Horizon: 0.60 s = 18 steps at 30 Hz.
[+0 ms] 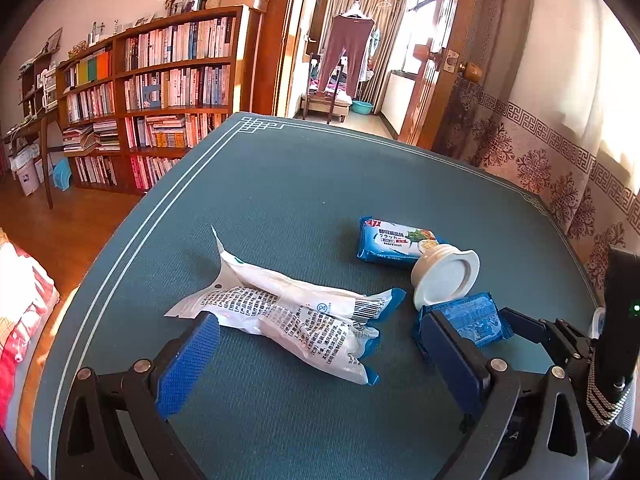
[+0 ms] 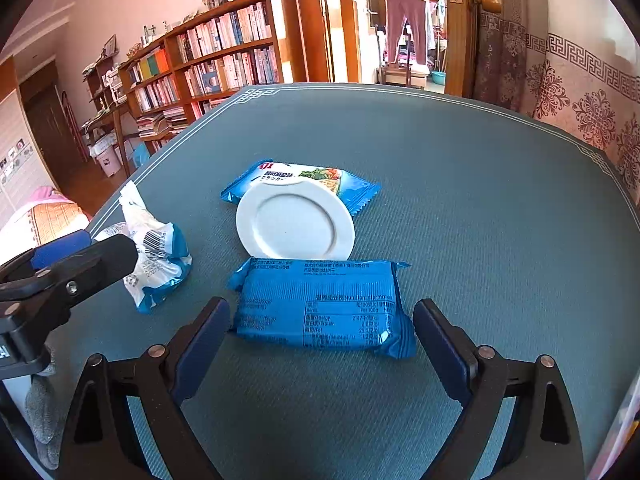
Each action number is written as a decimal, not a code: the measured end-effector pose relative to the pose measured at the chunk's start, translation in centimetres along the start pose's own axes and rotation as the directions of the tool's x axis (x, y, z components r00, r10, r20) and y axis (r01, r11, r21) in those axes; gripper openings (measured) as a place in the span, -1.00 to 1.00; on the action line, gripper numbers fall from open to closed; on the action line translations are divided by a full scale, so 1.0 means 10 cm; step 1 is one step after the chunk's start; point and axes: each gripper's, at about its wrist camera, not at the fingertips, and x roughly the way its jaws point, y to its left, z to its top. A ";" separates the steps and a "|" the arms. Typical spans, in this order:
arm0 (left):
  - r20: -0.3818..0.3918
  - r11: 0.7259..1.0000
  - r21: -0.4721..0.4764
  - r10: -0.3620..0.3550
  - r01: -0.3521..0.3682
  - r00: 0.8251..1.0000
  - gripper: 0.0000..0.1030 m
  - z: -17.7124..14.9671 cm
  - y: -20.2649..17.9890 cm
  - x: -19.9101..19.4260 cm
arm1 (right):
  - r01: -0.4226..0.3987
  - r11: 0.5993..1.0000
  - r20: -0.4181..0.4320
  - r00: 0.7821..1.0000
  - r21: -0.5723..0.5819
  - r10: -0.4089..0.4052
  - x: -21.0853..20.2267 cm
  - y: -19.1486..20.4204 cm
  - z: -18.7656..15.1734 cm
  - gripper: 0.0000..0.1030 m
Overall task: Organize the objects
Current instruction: 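Grasp the blue wet-wipes pack with the right gripper while the left approaches the white plate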
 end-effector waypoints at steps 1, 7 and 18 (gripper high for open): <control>-0.001 1.000 0.001 0.002 -0.002 1.000 1.00 0.00 -0.01 0.00 | -0.001 1.000 -0.004 1.000 0.001 0.001 0.03 0.00 0.01 0.82; -0.007 1.000 0.027 0.006 -0.006 1.000 0.99 -0.02 -0.08 0.02 | -0.035 0.999 0.005 0.999 0.025 0.034 0.03 -0.09 0.01 0.64; 0.012 0.995 0.102 0.002 -0.004 1.000 0.99 0.02 -0.38 -0.02 | -0.029 0.998 0.015 0.999 0.048 0.028 -0.17 -0.26 -0.19 0.52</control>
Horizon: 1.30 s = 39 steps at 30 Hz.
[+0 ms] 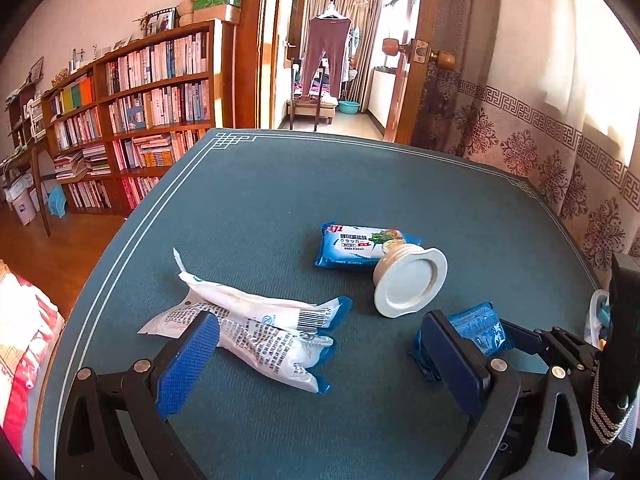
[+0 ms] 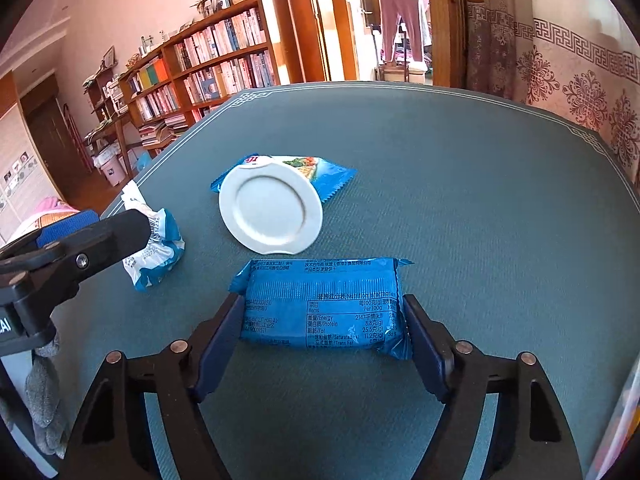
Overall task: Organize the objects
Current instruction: 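Grasp the blue wet-wipes pack with the right gripper while the left approaches the white plate, then close the left gripper on the white plate rim while the right lifts the wipes pack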
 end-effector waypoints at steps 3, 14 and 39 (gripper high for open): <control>-0.005 1.000 0.026 -0.008 0.008 1.000 0.99 0.02 -0.14 0.04 | 0.017 1.000 0.000 1.000 0.013 -0.017 -0.11 -0.10 -0.10 0.52; -0.026 0.996 0.087 0.017 -0.015 1.000 1.00 0.12 -0.62 0.43 | 0.049 0.996 0.009 0.999 0.074 -0.049 -0.56 -0.42 -0.58 0.52; -0.045 0.988 0.128 0.095 -0.089 0.994 0.76 0.12 -0.75 0.79 | 0.035 0.995 0.021 0.999 0.091 -0.037 -0.64 -0.45 -0.67 0.53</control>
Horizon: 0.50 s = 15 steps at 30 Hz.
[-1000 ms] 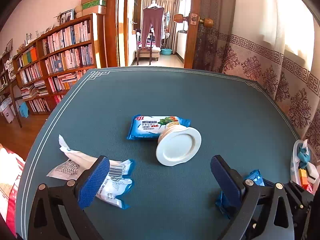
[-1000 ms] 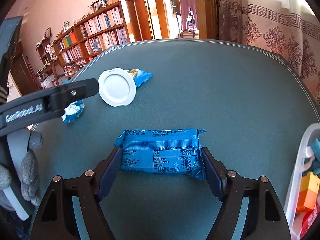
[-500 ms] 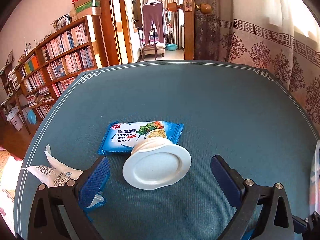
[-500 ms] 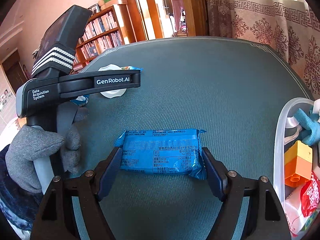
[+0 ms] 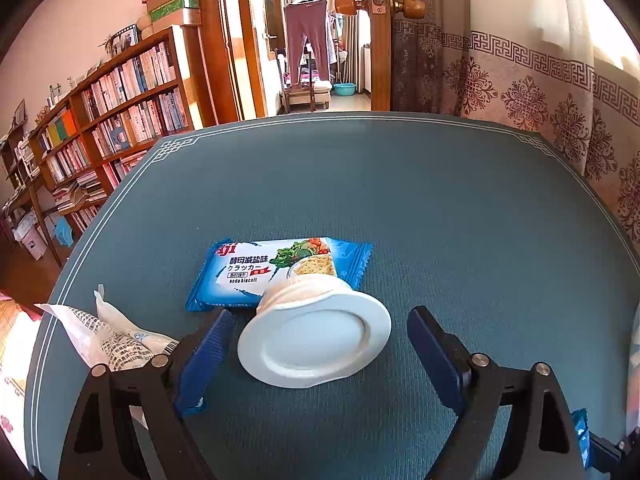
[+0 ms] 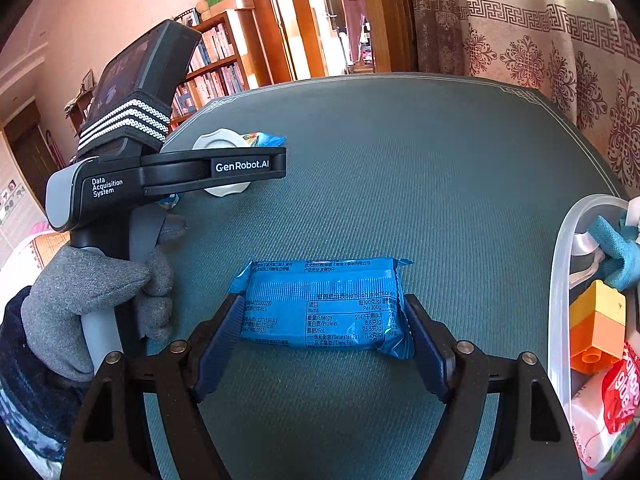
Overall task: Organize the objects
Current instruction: 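Close the left gripper on the white plate rim while the right lifts the wipes pack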
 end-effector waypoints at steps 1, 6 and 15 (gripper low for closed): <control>0.001 1.000 0.000 -0.001 0.001 1.000 0.75 0.00 0.00 0.00 | 0.000 1.000 0.000 1.000 0.000 0.000 0.00 0.00 0.00 0.53; 0.015 1.000 0.002 -0.007 0.007 1.000 0.61 0.00 0.01 -0.01 | 0.000 1.000 0.000 1.000 0.000 0.000 0.00 0.00 0.00 0.54; 0.045 0.999 0.016 -0.034 0.034 0.998 0.31 -0.01 0.00 -0.07 | -0.002 1.000 0.000 1.000 0.001 0.002 0.00 0.00 0.01 0.54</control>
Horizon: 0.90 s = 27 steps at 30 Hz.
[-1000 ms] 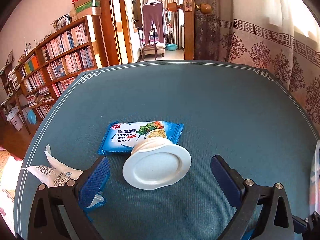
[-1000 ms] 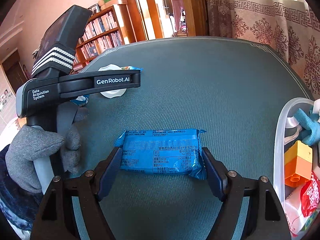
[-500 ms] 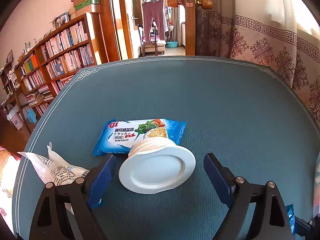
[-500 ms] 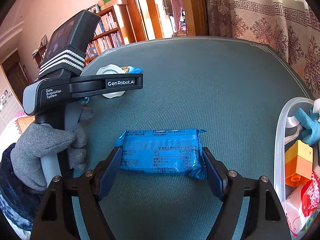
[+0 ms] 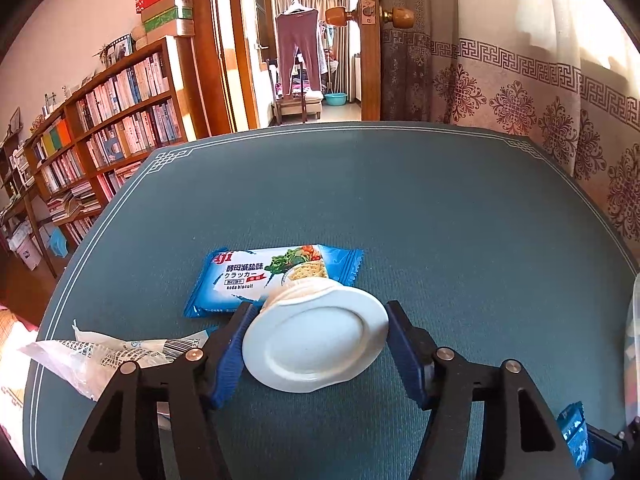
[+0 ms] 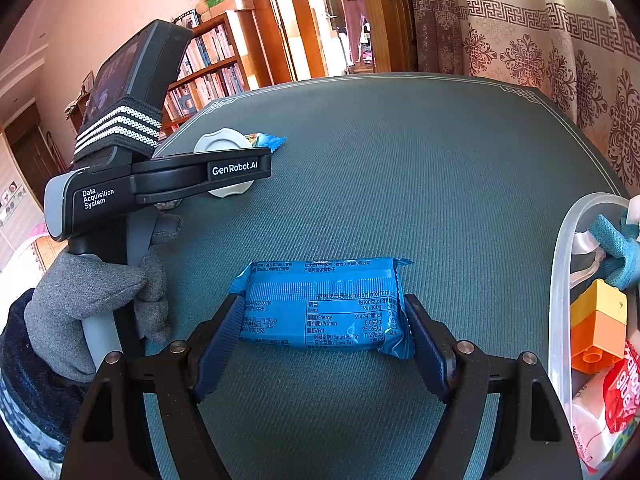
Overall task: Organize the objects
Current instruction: 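Close the left gripper on the white plate rim while the right lifts the wipes pack, then carry the wipes pack into the bowl and open the right gripper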
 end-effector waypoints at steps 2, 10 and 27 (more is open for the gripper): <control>0.009 1.000 -0.004 -0.018 0.018 1.000 0.31 0.00 0.01 -0.03 | -0.001 1.000 0.000 1.000 0.001 0.001 0.00 0.00 0.00 0.54; 0.056 0.997 -0.031 -0.064 0.066 0.996 0.31 0.00 0.04 -0.23 | -0.015 1.000 0.021 1.000 0.026 0.014 -0.03 -0.05 -0.01 0.53; 0.072 0.994 0.009 -0.112 0.112 0.991 0.31 -0.03 -0.12 -0.38 | 0.006 0.999 0.131 0.991 0.041 -0.011 -0.41 -0.05 0.02 0.53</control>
